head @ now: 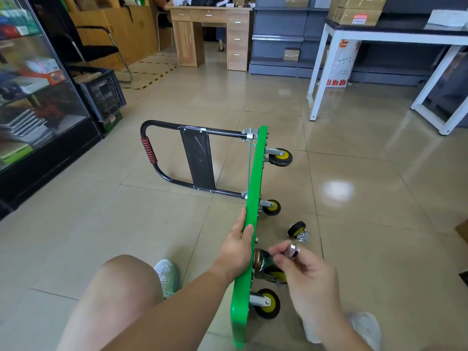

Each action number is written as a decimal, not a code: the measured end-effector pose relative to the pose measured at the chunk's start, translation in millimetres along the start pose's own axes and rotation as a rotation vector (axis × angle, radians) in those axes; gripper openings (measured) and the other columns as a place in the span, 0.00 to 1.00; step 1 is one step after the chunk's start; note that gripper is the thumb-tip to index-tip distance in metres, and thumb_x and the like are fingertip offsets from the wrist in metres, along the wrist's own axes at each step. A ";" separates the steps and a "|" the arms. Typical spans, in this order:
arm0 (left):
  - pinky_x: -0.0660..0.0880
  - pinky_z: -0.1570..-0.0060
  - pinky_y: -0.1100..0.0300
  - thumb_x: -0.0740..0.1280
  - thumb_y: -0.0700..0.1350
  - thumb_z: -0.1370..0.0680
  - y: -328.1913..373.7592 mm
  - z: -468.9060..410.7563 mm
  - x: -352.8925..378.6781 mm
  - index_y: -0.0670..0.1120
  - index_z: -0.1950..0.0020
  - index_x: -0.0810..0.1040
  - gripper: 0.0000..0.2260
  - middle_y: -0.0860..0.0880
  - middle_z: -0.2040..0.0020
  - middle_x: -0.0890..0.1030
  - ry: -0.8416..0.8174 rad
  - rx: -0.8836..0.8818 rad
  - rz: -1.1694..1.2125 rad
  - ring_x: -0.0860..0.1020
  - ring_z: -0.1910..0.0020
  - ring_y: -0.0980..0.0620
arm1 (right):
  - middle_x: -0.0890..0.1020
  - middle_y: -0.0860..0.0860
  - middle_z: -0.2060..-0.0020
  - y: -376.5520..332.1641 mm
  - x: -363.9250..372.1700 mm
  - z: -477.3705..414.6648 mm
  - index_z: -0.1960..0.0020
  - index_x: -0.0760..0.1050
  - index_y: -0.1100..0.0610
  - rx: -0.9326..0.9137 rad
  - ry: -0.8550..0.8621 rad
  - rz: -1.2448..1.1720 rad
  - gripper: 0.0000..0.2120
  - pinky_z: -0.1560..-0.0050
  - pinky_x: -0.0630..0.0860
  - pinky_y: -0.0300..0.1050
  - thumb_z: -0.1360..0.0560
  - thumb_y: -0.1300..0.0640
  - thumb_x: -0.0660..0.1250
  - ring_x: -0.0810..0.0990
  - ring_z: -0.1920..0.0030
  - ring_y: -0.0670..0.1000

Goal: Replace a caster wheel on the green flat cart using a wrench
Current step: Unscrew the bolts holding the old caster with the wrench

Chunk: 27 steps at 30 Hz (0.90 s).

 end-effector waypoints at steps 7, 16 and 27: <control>0.67 0.55 0.82 0.53 0.52 0.12 4.9 3.0 -1.6 0.61 0.16 0.51 0.24 0.61 0.32 0.74 -0.047 0.046 -0.059 0.74 0.50 0.70 | 0.87 0.53 0.59 8.5 18.2 -35.7 0.58 0.84 0.52 0.178 -0.134 -0.091 0.12 0.48 0.84 0.49 0.24 0.68 0.70 0.86 0.52 0.56; 0.66 0.41 0.71 0.51 0.53 0.12 9.5 6.8 -0.4 0.65 0.17 0.51 0.23 0.58 0.22 0.67 -0.053 0.061 -0.072 0.72 0.35 0.61 | 0.87 0.55 0.59 20.5 25.2 -56.0 0.50 0.83 0.58 0.307 -0.169 -0.115 0.05 0.49 0.84 0.52 0.23 0.65 0.70 0.87 0.52 0.55; 0.63 0.53 0.85 0.54 0.50 0.11 8.9 1.8 -0.9 0.61 0.17 0.56 0.22 0.57 0.28 0.72 -0.058 0.092 -0.099 0.72 0.48 0.79 | 0.86 0.55 0.61 25.1 34.1 -57.0 0.52 0.83 0.58 0.350 -0.198 -0.186 0.07 0.55 0.83 0.44 0.22 0.67 0.68 0.84 0.58 0.49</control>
Point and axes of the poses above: each hand's wrist, its own z-axis away from the middle knuckle, its own x-axis out of the palm, y = z × x, the point moved 6 cm from there along -z, towards the middle knuckle
